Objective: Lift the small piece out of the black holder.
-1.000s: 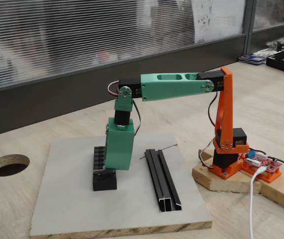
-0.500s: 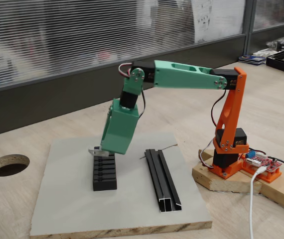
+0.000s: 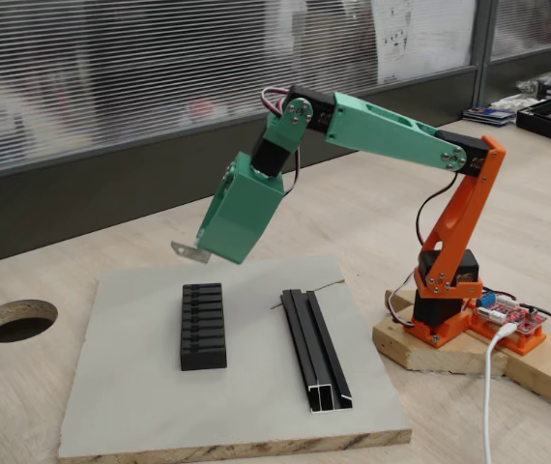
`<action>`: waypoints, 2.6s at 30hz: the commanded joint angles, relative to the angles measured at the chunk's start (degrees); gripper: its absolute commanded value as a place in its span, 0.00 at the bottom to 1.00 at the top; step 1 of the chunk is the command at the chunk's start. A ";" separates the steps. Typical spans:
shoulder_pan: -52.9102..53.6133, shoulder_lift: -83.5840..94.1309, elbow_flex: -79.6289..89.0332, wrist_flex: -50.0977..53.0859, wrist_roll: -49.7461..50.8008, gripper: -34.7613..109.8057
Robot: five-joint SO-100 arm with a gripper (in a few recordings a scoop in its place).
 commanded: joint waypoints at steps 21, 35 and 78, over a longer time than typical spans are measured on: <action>1.67 19.34 0.26 1.05 0.62 0.26; 1.67 24.96 0.18 0.26 0.62 0.26; 1.67 25.75 0.09 0.09 0.00 0.26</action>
